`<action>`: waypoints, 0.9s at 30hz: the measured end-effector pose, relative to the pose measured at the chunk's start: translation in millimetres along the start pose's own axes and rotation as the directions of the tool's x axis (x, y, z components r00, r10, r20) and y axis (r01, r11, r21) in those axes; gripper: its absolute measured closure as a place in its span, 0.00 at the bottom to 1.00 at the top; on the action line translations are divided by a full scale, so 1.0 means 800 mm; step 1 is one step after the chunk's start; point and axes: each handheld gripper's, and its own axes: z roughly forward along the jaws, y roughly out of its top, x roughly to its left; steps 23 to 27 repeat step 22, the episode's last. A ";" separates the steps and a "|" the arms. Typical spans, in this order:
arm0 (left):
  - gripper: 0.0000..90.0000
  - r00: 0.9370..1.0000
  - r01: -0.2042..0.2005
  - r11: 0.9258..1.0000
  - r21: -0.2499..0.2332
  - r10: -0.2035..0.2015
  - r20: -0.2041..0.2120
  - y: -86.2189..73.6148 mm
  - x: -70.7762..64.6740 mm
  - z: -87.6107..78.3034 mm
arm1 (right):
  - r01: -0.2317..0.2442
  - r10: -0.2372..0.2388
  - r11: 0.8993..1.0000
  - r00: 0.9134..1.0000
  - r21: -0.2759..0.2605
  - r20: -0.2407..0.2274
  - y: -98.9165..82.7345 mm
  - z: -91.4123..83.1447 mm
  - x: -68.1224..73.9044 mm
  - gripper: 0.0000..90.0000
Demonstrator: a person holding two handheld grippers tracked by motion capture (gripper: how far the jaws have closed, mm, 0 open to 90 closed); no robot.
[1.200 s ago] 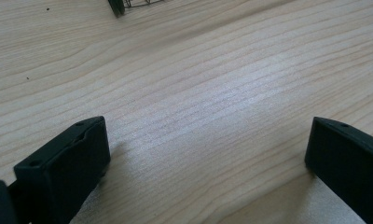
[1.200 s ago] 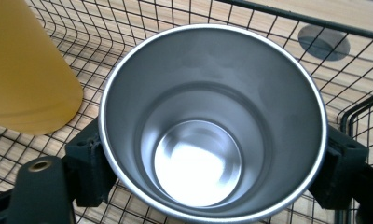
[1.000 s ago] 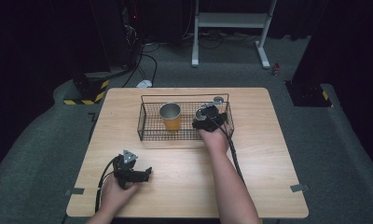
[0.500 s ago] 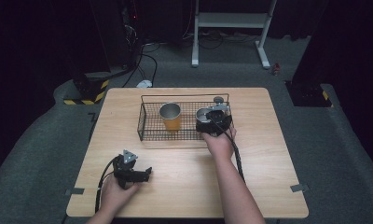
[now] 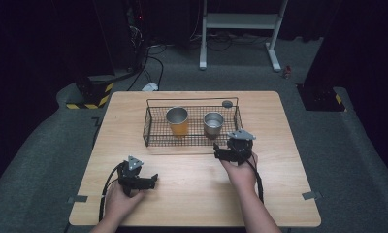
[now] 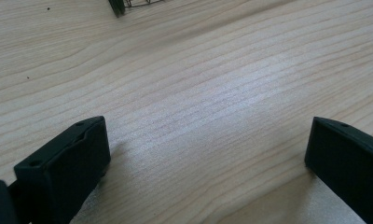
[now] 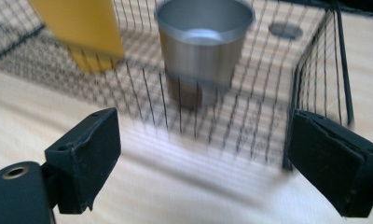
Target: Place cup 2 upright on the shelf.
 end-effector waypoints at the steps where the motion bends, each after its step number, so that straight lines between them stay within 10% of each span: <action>1: 0.00 1.000 0.000 1.000 0.000 0.000 0.000 0.000 0.000 0.000 | 0.008 -0.008 1.000 1.000 0.001 0.000 -0.009 -0.004 -0.002 0.11; 15: 0.00 1.000 0.000 1.000 0.000 0.000 0.000 0.000 0.000 0.000 | -0.010 0.008 0.984 1.000 0.178 0.011 -0.109 -0.032 -0.009 0.11; 27: 0.00 1.000 0.000 1.000 0.000 0.000 -0.001 0.000 0.000 0.000 | -0.003 0.000 0.986 1.000 0.166 0.016 -0.111 -0.032 -0.007 0.11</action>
